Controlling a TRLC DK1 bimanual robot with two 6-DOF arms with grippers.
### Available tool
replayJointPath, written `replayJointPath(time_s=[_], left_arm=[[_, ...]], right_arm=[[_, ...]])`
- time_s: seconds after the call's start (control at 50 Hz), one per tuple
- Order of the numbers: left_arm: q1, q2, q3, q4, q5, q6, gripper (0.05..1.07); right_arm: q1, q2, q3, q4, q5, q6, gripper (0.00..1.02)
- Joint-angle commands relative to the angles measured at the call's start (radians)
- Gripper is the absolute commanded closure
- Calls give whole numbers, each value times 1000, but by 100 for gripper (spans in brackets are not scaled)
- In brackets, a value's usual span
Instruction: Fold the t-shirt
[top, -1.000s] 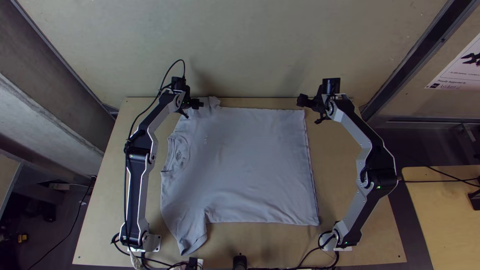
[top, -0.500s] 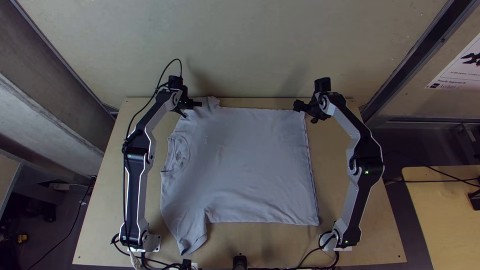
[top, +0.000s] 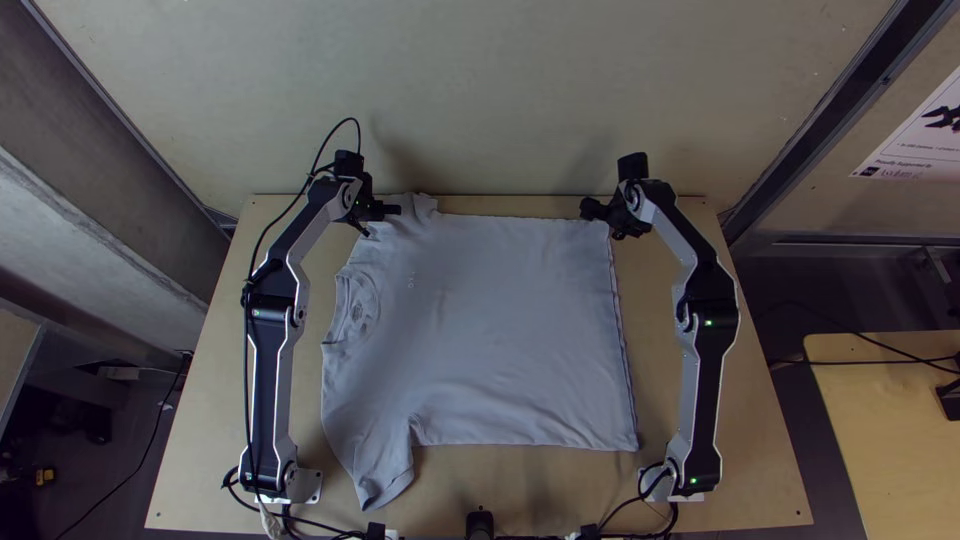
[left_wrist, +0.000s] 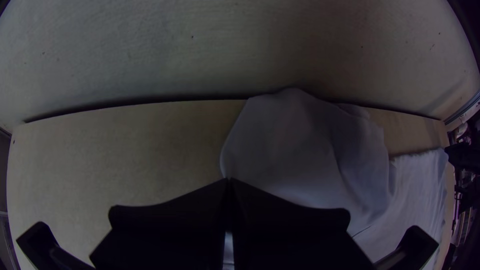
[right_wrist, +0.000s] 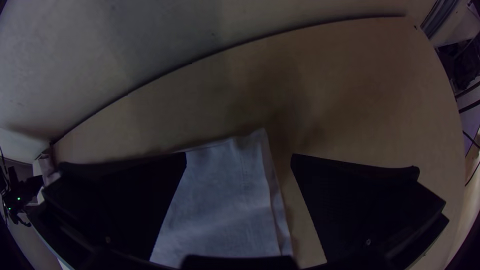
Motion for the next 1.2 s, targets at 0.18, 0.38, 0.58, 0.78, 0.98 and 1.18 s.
replayJointPath(time_s=[0.18, 0.38, 0.58, 0.78, 0.98, 1.18], left_arm=[[-3, -28, -26, -36, -6, -24, 105], [-1, -36, -26, -40, -6, -26, 105], [5, -49, -26, -42, -6, -29, 105], [17, -86, -26, -22, -6, -50, 105], [48, -125, -21, 44, -6, -58, 105], [65, -154, -10, 93, -6, -56, 105]], right_arm=[[2, 96, 111, -36, -3, 24, 33], [6, 122, 163, -59, 7, 21, 89], [8, 129, 169, -76, 17, 19, 100], [8, 120, 185, -82, 54, 12, 100], [3, 111, 238, -70, 66, -2, 100], [-6, 103, 260, -4, 68, -19, 100]])
